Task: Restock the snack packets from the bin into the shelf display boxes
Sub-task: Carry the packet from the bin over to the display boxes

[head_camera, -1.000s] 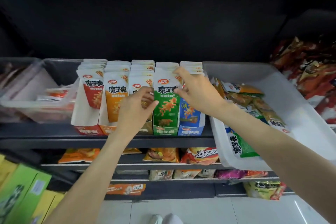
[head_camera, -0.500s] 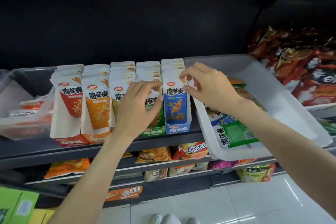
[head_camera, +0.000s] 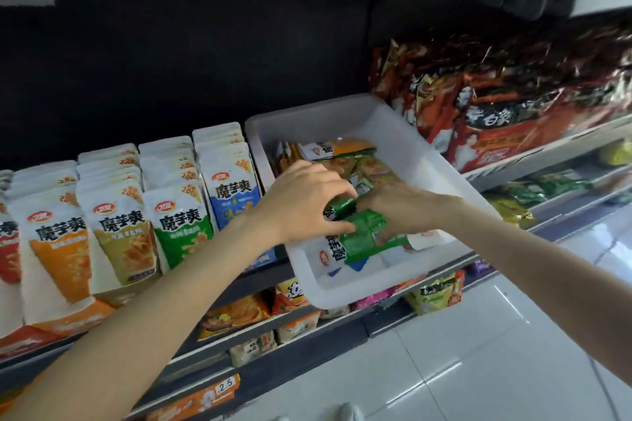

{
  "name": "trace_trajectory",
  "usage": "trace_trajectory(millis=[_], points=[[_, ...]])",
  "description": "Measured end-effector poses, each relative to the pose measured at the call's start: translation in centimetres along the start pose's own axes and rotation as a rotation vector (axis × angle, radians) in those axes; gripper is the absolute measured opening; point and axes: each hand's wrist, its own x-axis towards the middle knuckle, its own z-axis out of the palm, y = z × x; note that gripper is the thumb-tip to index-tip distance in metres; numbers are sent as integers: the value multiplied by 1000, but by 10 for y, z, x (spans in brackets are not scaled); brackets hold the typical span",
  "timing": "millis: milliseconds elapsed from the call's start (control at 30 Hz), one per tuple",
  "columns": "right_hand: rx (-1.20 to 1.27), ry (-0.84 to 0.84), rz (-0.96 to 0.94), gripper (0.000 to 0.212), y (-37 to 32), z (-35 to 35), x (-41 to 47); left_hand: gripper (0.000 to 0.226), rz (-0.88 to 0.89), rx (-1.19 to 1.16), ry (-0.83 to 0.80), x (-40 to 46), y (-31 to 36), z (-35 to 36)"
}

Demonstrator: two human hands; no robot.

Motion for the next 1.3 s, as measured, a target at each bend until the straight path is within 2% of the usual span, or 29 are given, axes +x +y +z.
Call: trace_trajectory(millis=[67, 167, 233, 300, 333, 367, 433, 467, 500, 533, 600, 667, 733, 833, 933, 967, 1033, 1100, 1133, 1300], points=[[167, 154, 65, 34, 7, -11, -6, 57, -24, 23, -81, 12, -2, 9], [326, 404, 135, 18, 16, -25, -27, 38, -46, -18, 20, 24, -4, 14], [448, 696, 135, 14, 9, -29, -43, 25, -84, -47, 238, 24, -3, 10], [441, 1072, 124, 10, -5, -29, -53, 19, -177, -91, 551, 18, 1, 0], [404, 1240, 133, 7, -15, -28, -56, 16, -227, -174, 663, 14, 5, -7], [352, 1368, 135, 4, -25, -27, -57, 13, -271, -342, 692, 9, 10, -15], [215, 1515, 89, 3, -45, -25, -51, 20, -372, -844, 557, 2, 24, -31], [138, 1533, 46, 4, -53, -23, -47, 26, -419, -1083, 484, -1, 29, -37], [66, 1523, -7, 8, -60, -22, -42, 31, -440, -1214, 464, -4, 29, -38], [5, 1489, -69, 12, -66, -22, -37, 30, -448, -1245, 488, -6, 28, -39], [-69, 1374, -188, 18, -73, -20, -29, 32, -471, -1129, 579, -15, 24, -41], [-39, 1268, -271, 19, -77, -24, -24, 35, -468, -985, 640, -28, 13, -42], [162, 1249, -278, 28, -79, -32, -20, 36, -460, -894, 679, -42, 3, -46], [473, 1220, -147, 40, -82, -61, -13, 40, -507, -837, 685, -66, -9, -51], [740, 982, -150, 73, -92, -95, 2, 43, -510, -722, 664, -94, -16, -56], [812, 886, -197, 75, -96, -105, 9, 45, -502, -670, 661, -104, -18, -58], [890, 722, -304, 55, -110, -117, 26, 48, -507, -584, 680, -123, -26, -59], [858, 688, -368, 25, -127, -120, 44, 43, -556, -529, 713, -141, -38, -54], [812, 699, -378, 18, -135, -118, 54, 38, -595, -520, 718, -149, -44, -49], [567, 785, -328, 19, -160, -106, 82, 30, -712, -575, 672, -173, -58, -28]])
